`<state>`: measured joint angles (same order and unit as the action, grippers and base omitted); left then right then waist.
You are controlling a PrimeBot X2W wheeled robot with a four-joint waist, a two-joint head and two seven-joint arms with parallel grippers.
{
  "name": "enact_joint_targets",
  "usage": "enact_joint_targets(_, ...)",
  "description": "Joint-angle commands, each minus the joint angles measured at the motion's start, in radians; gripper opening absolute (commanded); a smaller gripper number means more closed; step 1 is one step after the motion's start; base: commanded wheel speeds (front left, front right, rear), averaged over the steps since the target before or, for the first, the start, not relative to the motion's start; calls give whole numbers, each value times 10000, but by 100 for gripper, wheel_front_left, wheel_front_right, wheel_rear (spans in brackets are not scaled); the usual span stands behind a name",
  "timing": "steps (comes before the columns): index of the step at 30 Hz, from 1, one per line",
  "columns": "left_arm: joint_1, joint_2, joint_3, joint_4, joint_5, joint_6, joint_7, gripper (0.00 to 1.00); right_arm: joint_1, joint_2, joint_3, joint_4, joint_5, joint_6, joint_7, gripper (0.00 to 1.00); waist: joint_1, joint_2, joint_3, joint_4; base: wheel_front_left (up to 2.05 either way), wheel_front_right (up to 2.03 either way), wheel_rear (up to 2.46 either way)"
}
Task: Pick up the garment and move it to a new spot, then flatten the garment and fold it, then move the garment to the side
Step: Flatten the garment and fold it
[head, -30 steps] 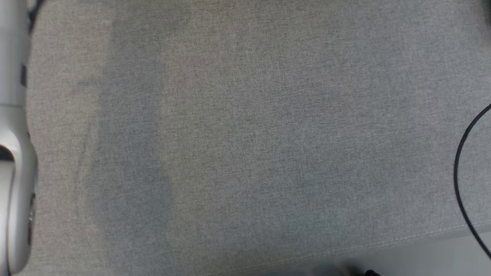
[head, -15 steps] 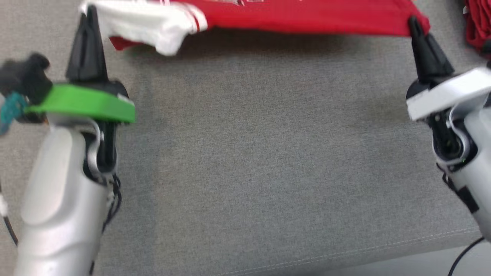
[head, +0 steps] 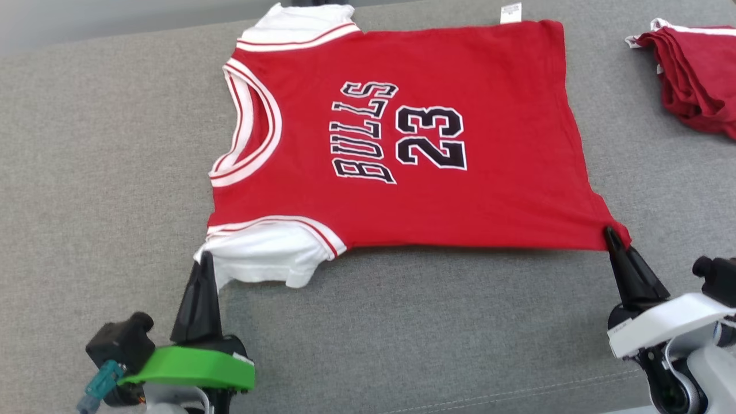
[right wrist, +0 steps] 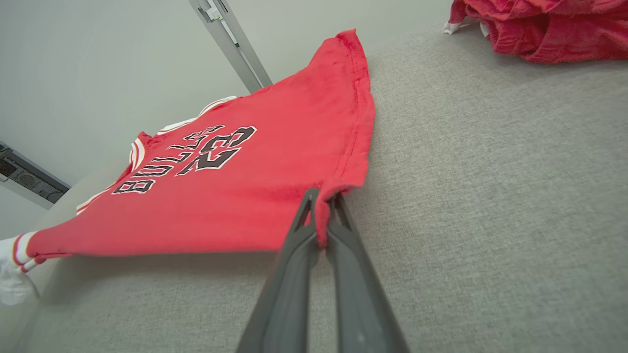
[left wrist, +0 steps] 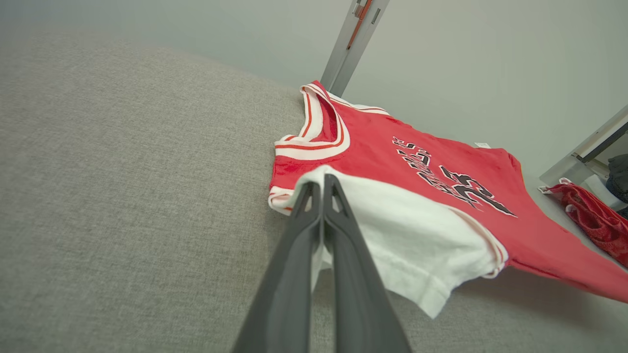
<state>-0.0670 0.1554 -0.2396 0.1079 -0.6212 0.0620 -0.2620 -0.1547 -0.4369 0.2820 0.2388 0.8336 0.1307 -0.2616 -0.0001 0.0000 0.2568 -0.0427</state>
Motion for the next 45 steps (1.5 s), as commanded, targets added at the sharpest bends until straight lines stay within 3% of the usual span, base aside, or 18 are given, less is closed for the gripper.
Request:
enact_joint_targets(1,360,-6,-22,-91,-14,129,-27,0,363,0,-181,-76,-173,1,-44,0,1,0,-390,114,0,0,0)
enact_joint_targets(10,1452,89,-522,-472,44,88,250,0,2064,380,-941,-532,-752,1,477,0,1,0,-761,228,0,0,0)
enact_joint_targets(17,989,248,-623,-452,213,-46,307,0,1990,599,-1330,-757,-1218,1,942,0,1,0,-909,142,0,0,0)
enact_joint_targets(32,-2217,542,-1342,900,939,-720,1257,0,327,830,-1286,-522,-1413,1,2029,0,1,0,-165,-135,0,0,0)
enact_joint_targets(44,-5155,439,-1364,4103,1075,-1316,1057,0,-2020,930,-842,1135,-1209,1,2090,0,1,0,659,-459,0,0,0)
enact_joint_targets(45,-5330,418,-1389,4436,1107,-1353,950,0,-2165,961,-763,1307,-1199,1,1991,41,1,0,694,-468,0,0,0)
